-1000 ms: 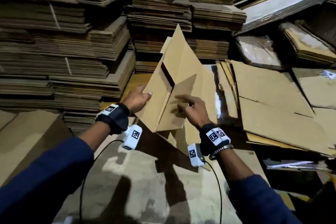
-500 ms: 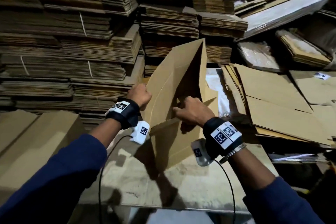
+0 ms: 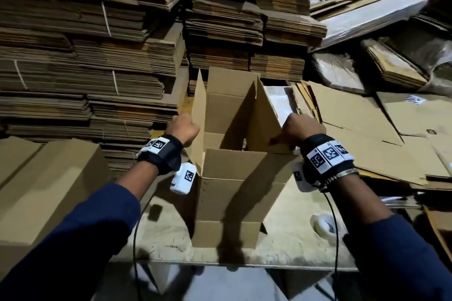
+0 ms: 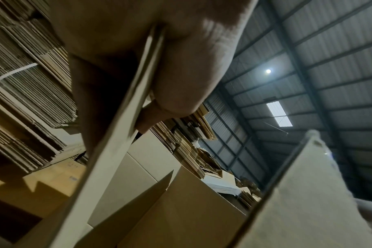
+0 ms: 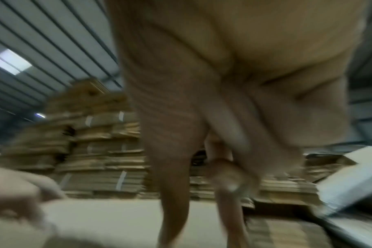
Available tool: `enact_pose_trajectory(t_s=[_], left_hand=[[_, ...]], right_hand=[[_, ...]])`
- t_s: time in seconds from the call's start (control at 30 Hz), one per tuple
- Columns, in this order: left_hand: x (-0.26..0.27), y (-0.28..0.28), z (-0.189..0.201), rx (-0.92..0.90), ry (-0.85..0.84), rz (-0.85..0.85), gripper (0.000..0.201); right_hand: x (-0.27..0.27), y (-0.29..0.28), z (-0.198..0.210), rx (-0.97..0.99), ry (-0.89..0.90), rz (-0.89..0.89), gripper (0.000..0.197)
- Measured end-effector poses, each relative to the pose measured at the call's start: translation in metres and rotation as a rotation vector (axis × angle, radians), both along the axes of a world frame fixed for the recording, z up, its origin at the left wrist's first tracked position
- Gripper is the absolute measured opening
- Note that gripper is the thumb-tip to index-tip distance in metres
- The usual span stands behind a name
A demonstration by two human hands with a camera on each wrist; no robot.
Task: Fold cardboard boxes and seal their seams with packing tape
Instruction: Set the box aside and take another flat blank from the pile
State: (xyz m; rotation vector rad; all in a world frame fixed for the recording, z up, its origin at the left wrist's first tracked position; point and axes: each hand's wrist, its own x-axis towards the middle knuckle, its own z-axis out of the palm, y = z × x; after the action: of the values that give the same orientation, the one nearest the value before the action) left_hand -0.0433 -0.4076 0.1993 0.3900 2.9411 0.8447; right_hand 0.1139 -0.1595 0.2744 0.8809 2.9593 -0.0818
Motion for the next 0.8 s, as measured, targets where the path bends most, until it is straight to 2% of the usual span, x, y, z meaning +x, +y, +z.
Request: enact_pose_trajectory(t_s=[0.07, 0.23, 0.33, 0.4, 0.53, 0.63, 0.8], left_hand=[[-0.006, -0.005, -0.003, 0.032, -0.015, -0.012, 0.026], [-0.016, -0.027, -0.015, 0.117, -0.061, -0.018, 0.029], [-0.022, -0.044, -0.028, 0.185, -0.145, 0.003, 0.03], [-0.019, -0.051, -0.038, 0.163, -0.148, 0.018, 0.03], [-0.001, -0.055, -0.062, -0.064, -0.026, 0.07, 0.025], [0.007, -0.066, -0.092, -0.19, -0.051, 0.122, 0.02], [-0.008, -0.101, -0.134, -0.023, -0.132, 0.116, 0.033]], right_hand=[[0.0, 0.015, -0.01, 0.002, 0.111, -0.058, 0.066], [-0.002, 0.051, -0.058, -0.281, 0.302, -0.086, 0.064], [0.005, 0.065, -0.085, -0.392, 0.19, -0.103, 0.056], [0.013, 0.062, -0.104, -0.414, 0.124, -0.072, 0.053], [0.015, 0.037, -0.136, -0.439, 0.059, 0.0, 0.059], [0.006, 0.023, -0.154, -0.426, -0.011, 0.054, 0.061], [-0.006, 0.02, -0.165, -0.382, -0.028, 0.009, 0.054]])
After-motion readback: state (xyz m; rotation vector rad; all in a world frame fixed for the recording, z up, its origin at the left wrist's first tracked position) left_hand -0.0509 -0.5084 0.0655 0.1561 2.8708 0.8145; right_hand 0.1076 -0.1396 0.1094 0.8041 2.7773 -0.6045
